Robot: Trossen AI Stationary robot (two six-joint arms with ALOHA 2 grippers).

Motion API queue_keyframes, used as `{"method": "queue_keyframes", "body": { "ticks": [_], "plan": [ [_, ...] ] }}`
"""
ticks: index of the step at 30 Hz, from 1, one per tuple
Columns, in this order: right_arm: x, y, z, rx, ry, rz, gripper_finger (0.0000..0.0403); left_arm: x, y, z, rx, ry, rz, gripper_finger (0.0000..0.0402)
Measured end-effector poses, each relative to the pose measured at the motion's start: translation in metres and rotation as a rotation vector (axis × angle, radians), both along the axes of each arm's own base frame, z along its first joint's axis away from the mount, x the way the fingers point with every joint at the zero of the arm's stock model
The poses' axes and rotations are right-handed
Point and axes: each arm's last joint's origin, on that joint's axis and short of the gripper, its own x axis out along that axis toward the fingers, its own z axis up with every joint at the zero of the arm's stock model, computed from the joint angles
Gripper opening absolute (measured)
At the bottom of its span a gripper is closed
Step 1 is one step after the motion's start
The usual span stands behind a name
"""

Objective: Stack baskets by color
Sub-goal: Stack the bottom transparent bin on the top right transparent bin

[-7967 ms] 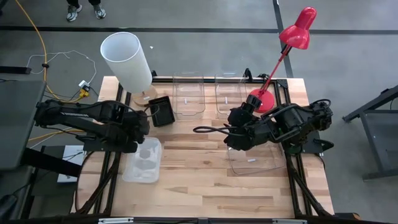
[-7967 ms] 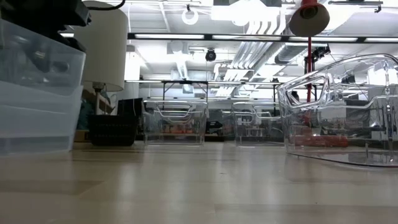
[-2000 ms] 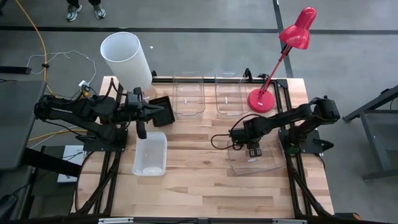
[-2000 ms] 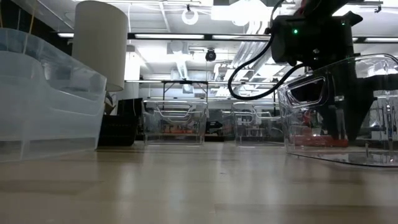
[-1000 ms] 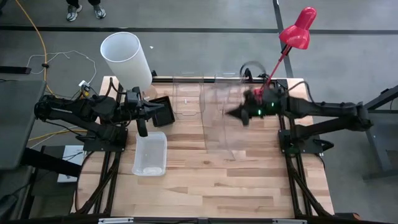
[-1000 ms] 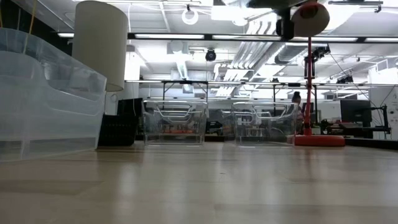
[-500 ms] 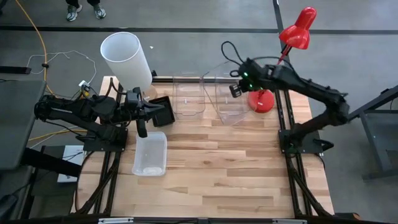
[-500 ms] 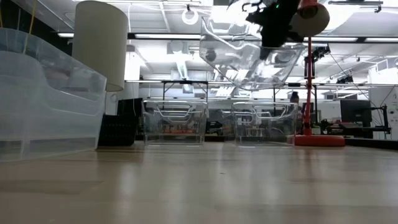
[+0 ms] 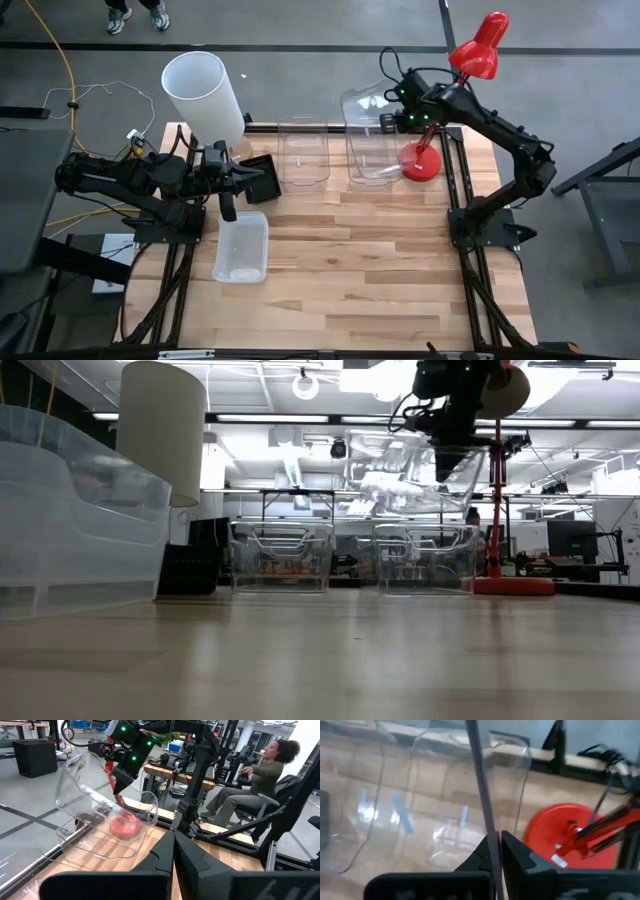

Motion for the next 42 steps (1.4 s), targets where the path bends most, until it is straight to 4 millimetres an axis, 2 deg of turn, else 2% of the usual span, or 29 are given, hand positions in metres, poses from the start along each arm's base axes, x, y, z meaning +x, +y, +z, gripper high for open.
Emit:
{"method": "queue_keyframes", "body": {
  "ticks": [5, 12, 23, 33, 42],
  "plan": [
    [-0.001, 0.001, -0.005, 0.046, -0.014, -0.044, 0.0, 0.0, 0.0, 0.0, 0.018, 0.007, -0.002, 0.0],
    [-0.004, -0.002, -0.039, 0.185, -0.049, -0.123, 0.0, 0.0, 0.0, 0.0, 0.049, 0.019, -0.006, 0.0],
    [-0.007, -0.002, -0.043, 0.215, -0.019, -0.147, 0.0, 0.0, 0.0, 0.0, 0.049, 0.019, -0.006, 0.0],
    [0.003, -0.012, -0.065, 0.279, 0.03, -0.118, 0.0, 0.0, 0.0, 0.0, 0.049, 0.019, -0.005, 0.0],
    [-0.004, -0.019, -0.067, 0.297, 0.048, -0.099, 0.0, 0.0, 0.0, 0.0, 0.049, 0.019, -0.005, 0.0]
  ]
}}
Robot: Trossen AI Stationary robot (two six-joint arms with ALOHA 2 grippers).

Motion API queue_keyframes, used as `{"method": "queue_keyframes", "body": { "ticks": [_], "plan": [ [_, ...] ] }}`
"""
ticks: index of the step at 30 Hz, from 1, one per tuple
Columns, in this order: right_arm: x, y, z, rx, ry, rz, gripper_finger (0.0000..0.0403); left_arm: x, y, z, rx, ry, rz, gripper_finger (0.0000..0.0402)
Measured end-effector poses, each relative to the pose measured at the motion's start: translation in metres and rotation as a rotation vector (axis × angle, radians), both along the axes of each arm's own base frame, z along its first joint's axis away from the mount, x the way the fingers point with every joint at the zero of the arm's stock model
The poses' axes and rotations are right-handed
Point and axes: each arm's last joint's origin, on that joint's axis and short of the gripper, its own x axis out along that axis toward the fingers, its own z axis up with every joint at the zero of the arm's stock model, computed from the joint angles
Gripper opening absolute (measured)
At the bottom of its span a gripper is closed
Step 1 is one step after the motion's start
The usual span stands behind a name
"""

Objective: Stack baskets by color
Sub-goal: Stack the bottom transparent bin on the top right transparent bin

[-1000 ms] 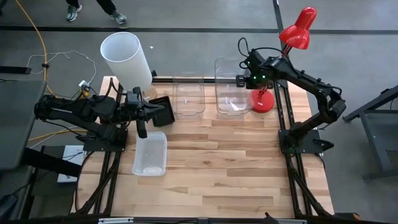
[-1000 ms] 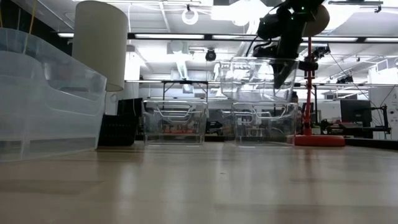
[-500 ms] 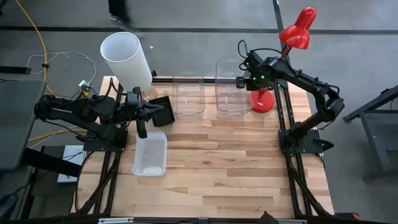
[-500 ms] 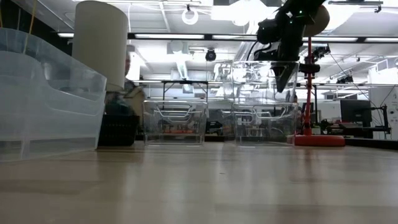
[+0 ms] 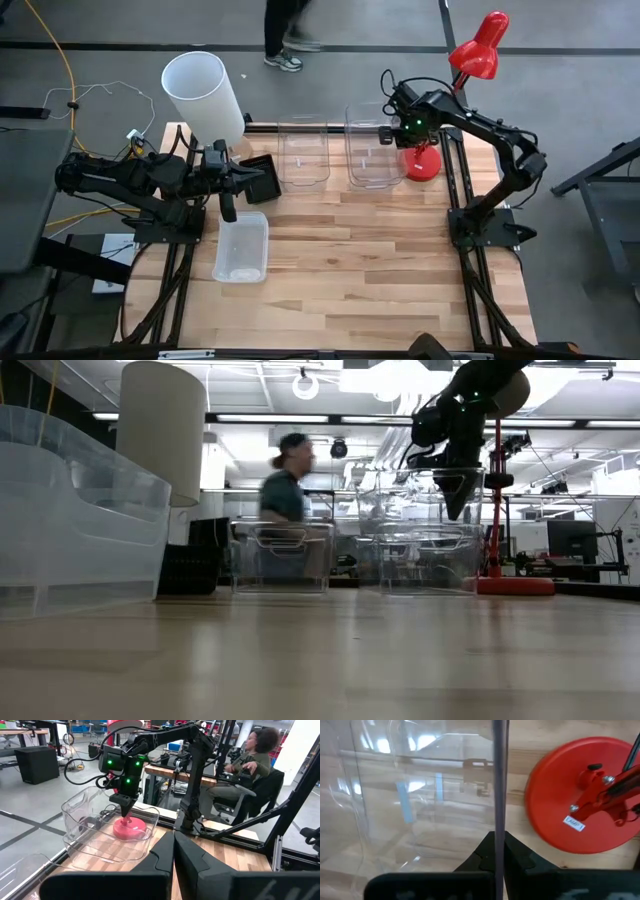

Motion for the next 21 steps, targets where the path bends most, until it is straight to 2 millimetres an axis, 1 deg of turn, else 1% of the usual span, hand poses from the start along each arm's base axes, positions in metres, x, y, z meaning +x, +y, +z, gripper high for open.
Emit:
{"method": "queue_keyframes", "body": {
  "ticks": [11, 13, 16, 21],
  "plan": [
    [0.0001, -0.0009, 0.0002, 0.023, -0.037, 0.018, 0.0, -0.0001, 0.0003, 0.0, 0.002, 0.0, 0.012, 0.0],
    [0.0002, -0.0009, 0.0002, 0.023, -0.037, 0.018, 0.0006, -0.0001, 0.0003, 0.0, 0.002, 0.0, 0.012, 0.0],
    [0.0001, -0.0009, 0.0002, 0.023, -0.036, 0.026, 0.0034, -0.0001, 0.0003, 0.0, 0.002, 0.0, 0.012, 0.0],
    [0.0, -0.0004, 0.0003, 0.023, -0.035, 0.045, 0.0119, -0.0001, 0.0003, 0.0, 0.002, 0.0, 0.012, 0.0]
  ]
}}
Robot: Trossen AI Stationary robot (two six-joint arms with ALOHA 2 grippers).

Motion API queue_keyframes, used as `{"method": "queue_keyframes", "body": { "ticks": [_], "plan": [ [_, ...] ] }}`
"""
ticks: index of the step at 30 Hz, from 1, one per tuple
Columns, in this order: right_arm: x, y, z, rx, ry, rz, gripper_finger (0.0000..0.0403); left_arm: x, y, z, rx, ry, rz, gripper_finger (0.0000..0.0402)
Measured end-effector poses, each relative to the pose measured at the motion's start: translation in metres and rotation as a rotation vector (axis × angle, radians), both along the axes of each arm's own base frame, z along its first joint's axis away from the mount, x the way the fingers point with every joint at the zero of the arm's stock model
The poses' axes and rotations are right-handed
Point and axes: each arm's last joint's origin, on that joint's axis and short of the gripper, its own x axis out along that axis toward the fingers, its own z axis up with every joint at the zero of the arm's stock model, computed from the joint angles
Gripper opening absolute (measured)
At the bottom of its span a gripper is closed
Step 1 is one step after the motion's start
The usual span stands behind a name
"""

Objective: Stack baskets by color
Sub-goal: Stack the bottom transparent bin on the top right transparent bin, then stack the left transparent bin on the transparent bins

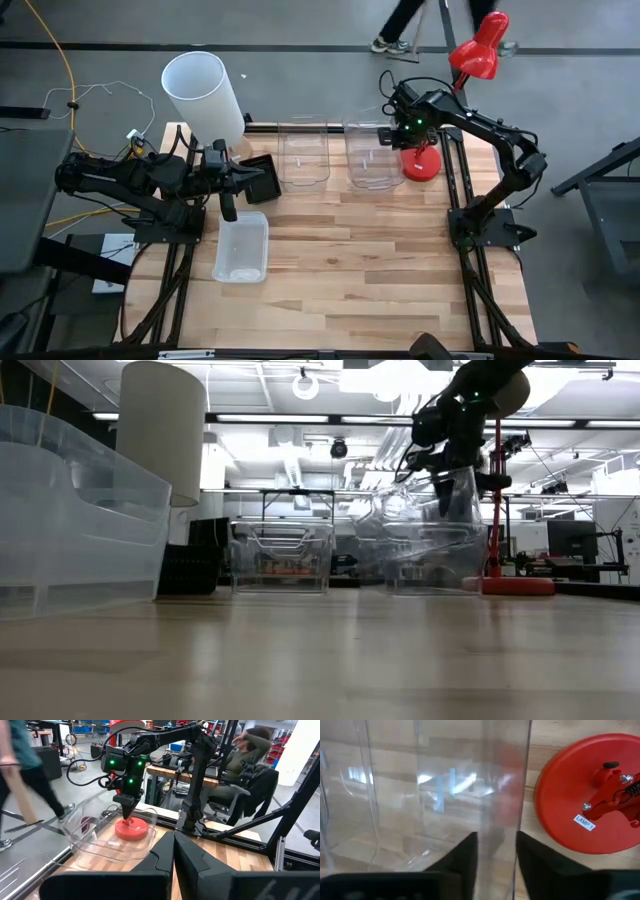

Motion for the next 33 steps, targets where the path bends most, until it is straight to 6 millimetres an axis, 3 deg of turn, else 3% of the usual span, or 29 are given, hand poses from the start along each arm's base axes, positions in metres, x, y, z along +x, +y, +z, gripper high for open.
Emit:
{"method": "queue_keyframes", "body": {
  "ticks": [4, 8, 16, 23, 26, 33],
  "plan": [
    [-0.002, 0.003, 0.006, -0.017, -0.03, 0.036, 0.0185, 0.0, 0.0, 0.0, 0.0, 0.0, 0.0, 0.0],
    [-0.006, 0.008, 0.018, -0.053, -0.075, 0.075, 0.0224, 0.0, 0.0, 0.0, 0.0, 0.0, 0.0, 0.0],
    [-0.025, 0.036, 0.05, -0.169, -0.105, 0.245, 0.0231, 0.0, 0.0, 0.0, 0.0, 0.0, 0.0, 0.0],
    [-0.024, 0.066, 0.065, -0.227, -0.137, 0.426, 0.0231, 0.0, 0.0, 0.0, -0.037, -0.019, 0.005, 0.0],
    [-0.021, 0.079, 0.057, -0.279, -0.208, 0.46, 0.0231, 0.0, 0.0, 0.001, -0.062, -0.034, 0.007, 0.0],
    [-0.031, 0.117, 0.005, -0.257, -0.521, 0.397, 0.0231, 0.0, 0.0, 0.001, -0.074, -0.04, 0.011, 0.0]
  ]
}}
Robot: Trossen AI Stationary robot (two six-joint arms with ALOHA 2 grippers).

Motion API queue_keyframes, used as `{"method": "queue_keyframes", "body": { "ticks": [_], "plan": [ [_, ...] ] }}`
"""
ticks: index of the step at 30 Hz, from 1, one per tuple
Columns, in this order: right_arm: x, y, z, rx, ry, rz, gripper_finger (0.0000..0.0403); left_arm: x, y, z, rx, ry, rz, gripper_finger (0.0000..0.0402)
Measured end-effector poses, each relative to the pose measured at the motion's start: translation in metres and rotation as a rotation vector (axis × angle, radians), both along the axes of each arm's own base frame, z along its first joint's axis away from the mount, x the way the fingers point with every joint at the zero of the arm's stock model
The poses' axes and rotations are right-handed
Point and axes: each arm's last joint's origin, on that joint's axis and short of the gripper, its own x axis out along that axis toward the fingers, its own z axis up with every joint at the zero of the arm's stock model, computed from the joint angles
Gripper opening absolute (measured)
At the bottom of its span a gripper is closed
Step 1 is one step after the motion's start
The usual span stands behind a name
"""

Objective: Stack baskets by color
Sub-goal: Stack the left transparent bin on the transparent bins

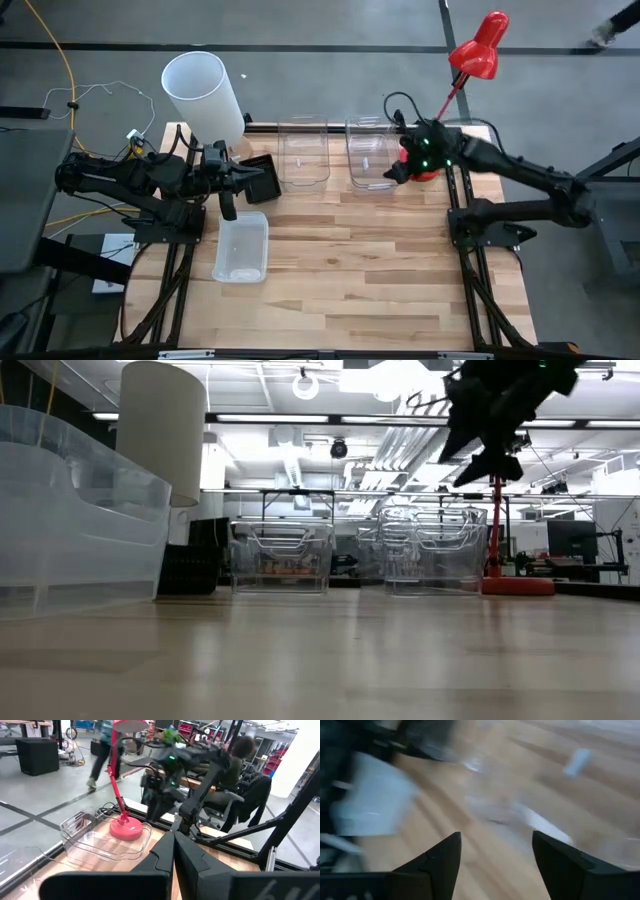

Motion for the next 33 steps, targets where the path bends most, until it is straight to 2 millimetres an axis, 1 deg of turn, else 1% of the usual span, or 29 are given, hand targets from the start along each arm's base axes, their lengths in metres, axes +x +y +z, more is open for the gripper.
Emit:
{"method": "queue_keyframes", "body": {
  "ticks": [3, 6, 9, 12, 15, 17, 22, 26, 30, 33],
  "plan": [
    [-0.003, 0.015, 0.0, -0.012, -0.174, 0.014, 0.0231, 0.002, 0.002, 0.002, 0.003, -0.024, 0.053, 0.0],
    [-0.008, 0.026, 0.013, -0.076, -0.313, 0.017, 0.0231, 0.01, 0.006, 0.004, 0.001, -0.064, 0.087, 0.0001],
    [-0.014, 0.033, 0.029, -0.157, -0.376, -0.002, 0.0231, 0.02, 0.013, 0.004, -0.003, -0.087, 0.102, 0.001],
    [-0.019, 0.037, 0.043, -0.23, -0.42, -0.007, 0.0231, 0.033, 0.021, -0.005, -0.01, -0.04, 0.121, 0.0028],
    [-0.022, 0.038, 0.051, -0.262, -0.434, -0.024, 0.0231, 0.047, 0.03, -0.015, -0.041, 0.003, 0.137, 0.0058],
    [-0.023, 0.038, 0.052, -0.27, -0.434, -0.026, 0.0231, 0.054, 0.037, -0.021, -0.062, 0.022, 0.159, 0.0085],
    [-0.023, 0.038, 0.047, -0.256, -0.379, -0.021, 0.0231, 0.065, 0.059, -0.037, -0.124, 0.08, 0.251, 0.0164],
    [-0.023, 0.038, 0.042, -0.236, -0.332, -0.021, 0.0231, 0.069, 0.076, -0.057, -0.218, 0.185, 0.347, 0.0217],
    [-0.02, 0.037, 0.041, -0.235, -0.324, -0.023, 0.0231, 0.072, 0.089, -0.081, -0.29, 0.332, 0.43, 0.0242],
    [-0.018, 0.036, 0.039, -0.234, -0.318, -0.025, 0.0231, 0.078, 0.101, -0.099, -0.381, 0.366, 0.519, 0.0245]
  ]
}}
